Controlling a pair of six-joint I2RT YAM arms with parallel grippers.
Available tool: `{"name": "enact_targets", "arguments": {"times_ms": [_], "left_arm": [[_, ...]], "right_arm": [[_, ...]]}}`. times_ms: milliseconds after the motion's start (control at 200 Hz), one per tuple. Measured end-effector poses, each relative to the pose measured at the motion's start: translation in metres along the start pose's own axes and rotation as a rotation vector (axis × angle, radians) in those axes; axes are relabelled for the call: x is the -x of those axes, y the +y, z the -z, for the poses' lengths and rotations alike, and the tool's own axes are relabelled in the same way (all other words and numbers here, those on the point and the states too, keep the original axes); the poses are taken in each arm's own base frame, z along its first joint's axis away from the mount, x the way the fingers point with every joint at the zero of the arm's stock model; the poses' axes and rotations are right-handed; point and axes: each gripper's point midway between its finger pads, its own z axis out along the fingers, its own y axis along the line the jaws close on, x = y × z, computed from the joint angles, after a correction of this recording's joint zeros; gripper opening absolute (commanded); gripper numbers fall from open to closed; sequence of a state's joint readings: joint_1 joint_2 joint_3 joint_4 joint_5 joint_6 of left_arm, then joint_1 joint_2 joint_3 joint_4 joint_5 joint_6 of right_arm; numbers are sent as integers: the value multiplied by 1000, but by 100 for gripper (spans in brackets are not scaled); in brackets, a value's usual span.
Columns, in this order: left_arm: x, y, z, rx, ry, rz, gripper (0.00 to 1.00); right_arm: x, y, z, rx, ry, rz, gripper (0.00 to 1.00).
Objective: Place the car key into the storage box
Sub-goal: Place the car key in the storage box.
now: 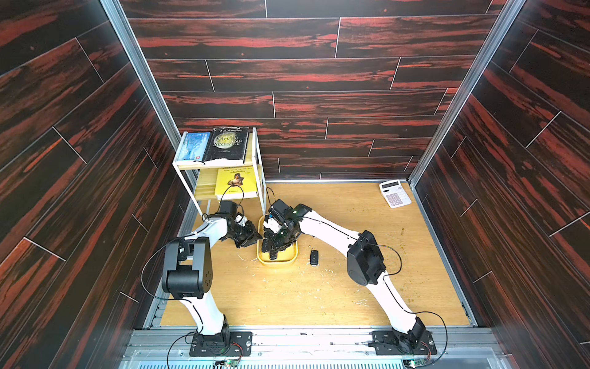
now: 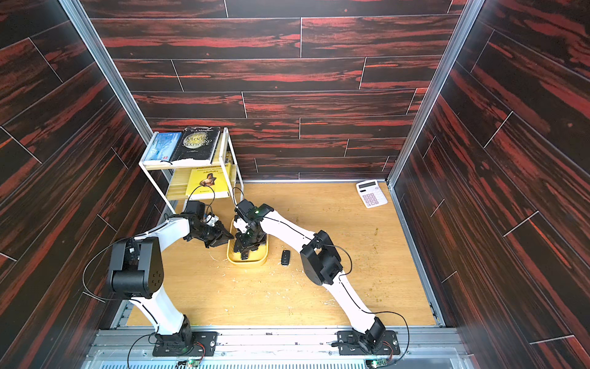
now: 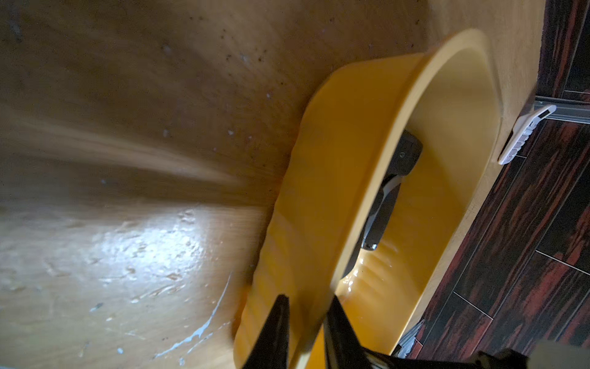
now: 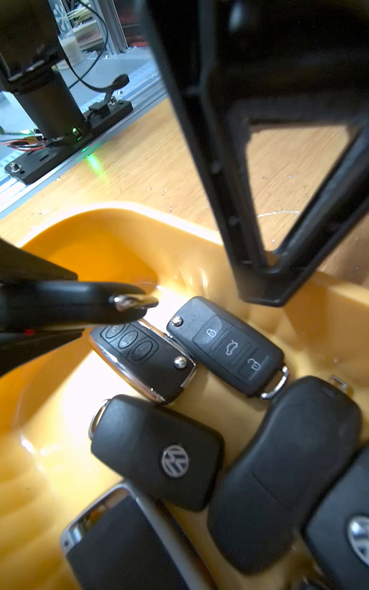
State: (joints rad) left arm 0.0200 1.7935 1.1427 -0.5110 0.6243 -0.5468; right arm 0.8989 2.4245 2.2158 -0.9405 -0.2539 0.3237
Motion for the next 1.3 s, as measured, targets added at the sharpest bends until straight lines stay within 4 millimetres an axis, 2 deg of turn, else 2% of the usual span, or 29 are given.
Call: {"name": "enact_targets", "arguments": {"times_ms": [165,416,596,701,762,852,937,1007,1062,1303], "left_arm": [[0,0,0,0,0,0,24],[0,0,0,0,0,0,24],[1,0,-1,0,1,0,24],[1,0,-1,0,0,0,24],[1,0,-1,0,0,-1,24],[1,0,-1,0,1,-1,24],[1,-1,-1,0,1,-1,24],[1,0,-1,0,0,-2,24],[1,0,-1,0,1,-2,24],[1,0,-1,0,1,-5,24]], "right_arm": [[-8,3,-8,-5,22,3,3],[-12,18,-13,6,20,21,3],[-13,21,-14,10,22,21,5],[-13,21,-14,10,22,20,13],[-13,21,-14,10,22,20,24],[-13,22,-14,10,22,18,35],[-13,23,-14,12,21,15,39],[-13,23,-15,13,21,10,57],[-12,23,-15,9,17,19,65],[-12,24,-15,11,15,19,66]]}}
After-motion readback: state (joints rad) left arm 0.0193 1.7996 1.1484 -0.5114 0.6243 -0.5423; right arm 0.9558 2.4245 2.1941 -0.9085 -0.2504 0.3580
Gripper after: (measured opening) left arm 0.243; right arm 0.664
